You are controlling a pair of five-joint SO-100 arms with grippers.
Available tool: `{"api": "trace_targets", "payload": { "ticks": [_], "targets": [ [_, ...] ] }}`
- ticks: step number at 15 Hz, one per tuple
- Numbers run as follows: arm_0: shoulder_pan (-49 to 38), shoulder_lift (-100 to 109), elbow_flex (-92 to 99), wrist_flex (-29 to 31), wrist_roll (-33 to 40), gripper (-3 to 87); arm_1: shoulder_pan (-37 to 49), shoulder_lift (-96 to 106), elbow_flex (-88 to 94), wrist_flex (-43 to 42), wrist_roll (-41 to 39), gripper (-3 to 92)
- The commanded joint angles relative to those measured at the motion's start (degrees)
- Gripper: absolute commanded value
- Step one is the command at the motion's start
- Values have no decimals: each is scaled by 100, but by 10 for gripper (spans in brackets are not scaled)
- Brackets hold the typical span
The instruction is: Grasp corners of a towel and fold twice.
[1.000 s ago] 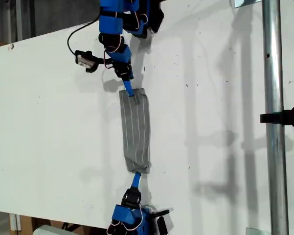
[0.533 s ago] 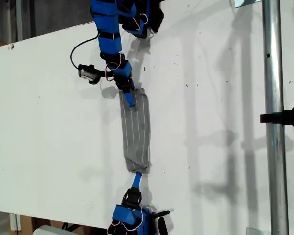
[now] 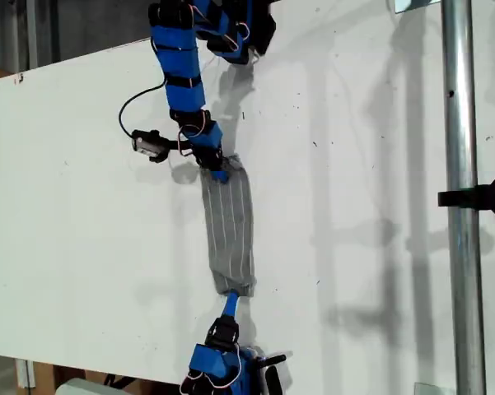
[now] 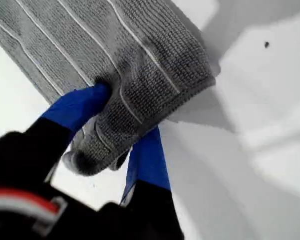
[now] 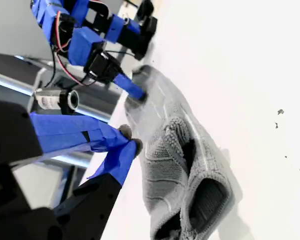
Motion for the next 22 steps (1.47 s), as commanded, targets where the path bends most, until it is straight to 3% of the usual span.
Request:
{"api": "trace_targets", "payload": {
  "ticks": [1,4,7,8,10,11,16,18,19,20,21,22],
  "targets": [
    [26,35,-299,70,53,-26,-26,1424,-290,2145,-53,-1],
    [18,35,-308,44,88,-26,-88,3981,580,4755,202,-2],
    [9,35,-272,-44,105,-26,-765,5291,712,6064,1020,-2],
    [18,35,-281,-44,97,-26,-879,5212,756,5739,1072,-2],
    [18,35,-272,-97,88,-26,-888,5054,1037,3023,325,-2],
    [44,35,-308,-70,70,-26,-844,4614,879,2092,123,-2],
    [35,35,-185,-220,44,-26,-1151,1046,-765,-932,-202,-2],
    [53,35,-176,-255,35,-26,-1195,-545,-1714,-1301,-211,-2],
    [70,35,-176,-255,26,-26,-1187,-1028,-2224,-914,-229,72],
    [70,35,-211,-220,26,-26,-1187,-1151,-2804,-35,-229,349],
    [79,35,-220,-211,26,-26,-1143,-1063,-3340,932,-378,413],
    [79,35,-202,-246,26,-26,-1081,-686,-3472,1257,-633,475]
  ]
}}
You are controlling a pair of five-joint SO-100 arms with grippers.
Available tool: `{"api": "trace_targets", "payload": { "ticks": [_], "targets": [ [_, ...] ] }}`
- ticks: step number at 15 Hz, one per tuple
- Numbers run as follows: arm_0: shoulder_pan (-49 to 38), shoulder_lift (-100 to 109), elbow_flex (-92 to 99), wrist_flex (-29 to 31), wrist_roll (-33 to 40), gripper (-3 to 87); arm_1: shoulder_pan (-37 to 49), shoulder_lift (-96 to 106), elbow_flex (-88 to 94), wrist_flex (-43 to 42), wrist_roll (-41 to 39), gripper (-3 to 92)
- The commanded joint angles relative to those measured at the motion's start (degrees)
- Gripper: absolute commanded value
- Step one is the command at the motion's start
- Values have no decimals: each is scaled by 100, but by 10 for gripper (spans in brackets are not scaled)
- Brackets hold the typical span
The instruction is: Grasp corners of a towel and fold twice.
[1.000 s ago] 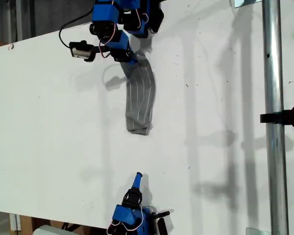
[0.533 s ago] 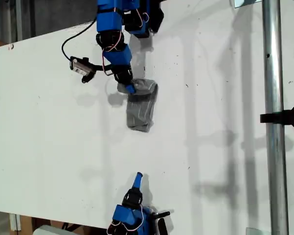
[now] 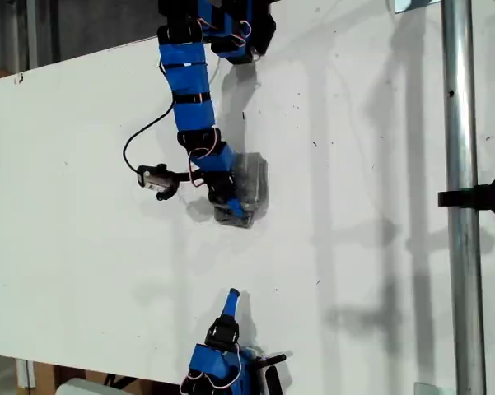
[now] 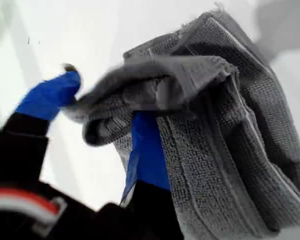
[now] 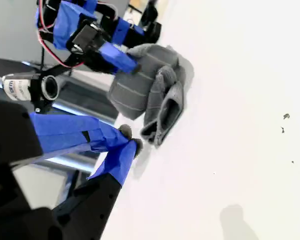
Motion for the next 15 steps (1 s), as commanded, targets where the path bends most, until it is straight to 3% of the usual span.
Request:
{"api": "trace_targets", "payload": {
  "ticks": [1,2,4,5,7,8,12,14,15],
  "targets": [
    [35,35,-167,-176,-35,-26,167,1011,-536,598,-536,493],
    [35,35,-123,-229,-35,-26,299,1556,-519,562,-932,461],
    [26,35,-105,-246,-35,-26,659,2742,-255,853,-1310,164],
    [-18,35,-53,-167,-114,-26,905,3647,510,870,-1230,110],
    [-193,35,167,0,-492,-26,1230,6064,2610,984,-1143,94],
    [-237,35,352,9,-642,-26,1327,7374,3665,1441,-747,-1],
    [-264,26,571,404,-756,-26,1310,10521,5730,3498,88,-1],
    [-281,26,571,642,-949,-26,1318,10468,6302,3630,343,-1],
    [-483,26,580,976,-1389,-26,1406,10450,6662,3806,589,6]
  ]
}}
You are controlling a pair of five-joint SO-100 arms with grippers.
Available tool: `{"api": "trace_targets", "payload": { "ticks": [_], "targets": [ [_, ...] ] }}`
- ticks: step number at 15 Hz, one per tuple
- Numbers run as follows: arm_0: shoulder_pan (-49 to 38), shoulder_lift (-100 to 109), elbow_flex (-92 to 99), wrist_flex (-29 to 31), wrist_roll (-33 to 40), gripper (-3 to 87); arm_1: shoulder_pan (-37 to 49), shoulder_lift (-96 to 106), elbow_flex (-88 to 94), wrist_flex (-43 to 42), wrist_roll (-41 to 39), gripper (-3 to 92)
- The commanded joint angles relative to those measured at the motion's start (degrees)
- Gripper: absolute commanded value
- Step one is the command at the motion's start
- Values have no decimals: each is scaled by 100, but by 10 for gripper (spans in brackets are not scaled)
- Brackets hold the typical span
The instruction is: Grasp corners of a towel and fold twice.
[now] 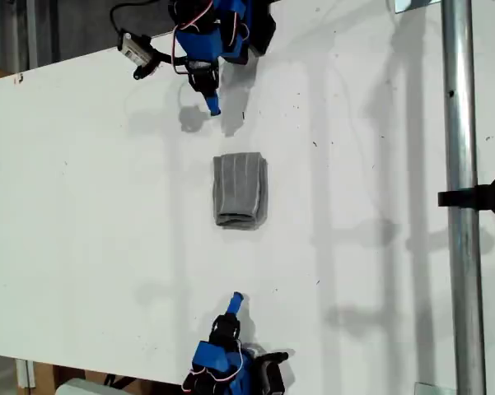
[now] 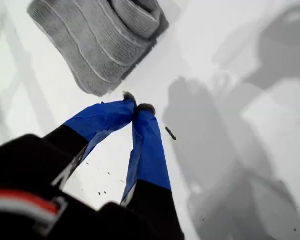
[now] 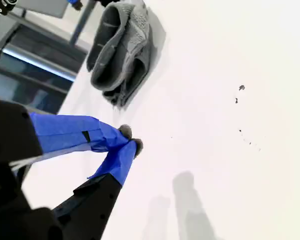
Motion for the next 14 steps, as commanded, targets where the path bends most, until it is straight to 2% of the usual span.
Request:
{"api": "trace_targets", "payload": {
  "ticks": [1,2,3,4,8,14],
  "targets": [
    [-519,-62,35,844,-589,-26,281,9,202,817,817,29],
    [-527,0,35,835,123,-25,211,0,185,835,914,81],
    [-457,0,35,835,923,-26,0,9,176,853,1037,79],
    [-457,0,35,817,1371,-25,-176,9,176,853,1046,79],
    [-466,0,35,817,1345,-26,-571,9,176,853,1046,79],
    [-475,0,35,817,1345,-26,-598,9,176,853,1046,79]
  ]
}}
